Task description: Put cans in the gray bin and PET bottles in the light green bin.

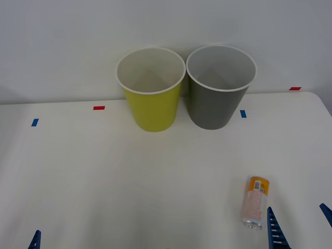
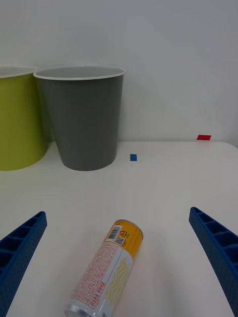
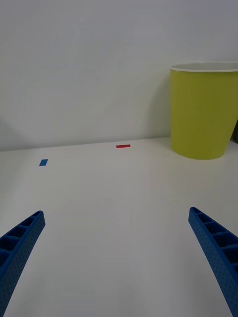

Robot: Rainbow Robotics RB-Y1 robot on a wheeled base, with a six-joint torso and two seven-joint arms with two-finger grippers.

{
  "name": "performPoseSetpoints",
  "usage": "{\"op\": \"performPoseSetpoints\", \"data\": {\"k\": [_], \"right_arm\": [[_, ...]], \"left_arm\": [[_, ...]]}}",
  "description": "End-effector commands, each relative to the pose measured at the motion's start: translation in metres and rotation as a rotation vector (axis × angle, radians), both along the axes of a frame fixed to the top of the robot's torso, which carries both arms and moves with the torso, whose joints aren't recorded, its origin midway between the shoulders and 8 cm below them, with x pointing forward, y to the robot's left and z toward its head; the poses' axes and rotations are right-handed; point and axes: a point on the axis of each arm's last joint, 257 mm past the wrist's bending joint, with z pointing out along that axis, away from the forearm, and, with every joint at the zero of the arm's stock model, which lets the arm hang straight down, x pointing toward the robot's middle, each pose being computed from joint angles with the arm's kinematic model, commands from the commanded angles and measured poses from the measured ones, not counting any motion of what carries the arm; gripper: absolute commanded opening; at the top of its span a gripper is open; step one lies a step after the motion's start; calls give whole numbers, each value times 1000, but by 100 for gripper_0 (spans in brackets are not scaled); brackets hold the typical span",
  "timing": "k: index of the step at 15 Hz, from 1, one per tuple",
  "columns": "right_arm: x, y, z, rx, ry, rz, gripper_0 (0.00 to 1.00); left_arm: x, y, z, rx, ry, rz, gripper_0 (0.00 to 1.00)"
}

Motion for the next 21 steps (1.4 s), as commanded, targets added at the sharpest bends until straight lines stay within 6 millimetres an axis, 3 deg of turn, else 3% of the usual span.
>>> {"op": "performPoseSetpoints", "data": {"k": [1, 21], "right_arm": [[0, 0, 0, 0, 0, 0, 100], [0, 0, 0, 0, 0, 0, 100]], "left_arm": [[0, 0, 0, 0, 0, 0, 100], [0, 0, 0, 0, 0, 0, 100]]}}
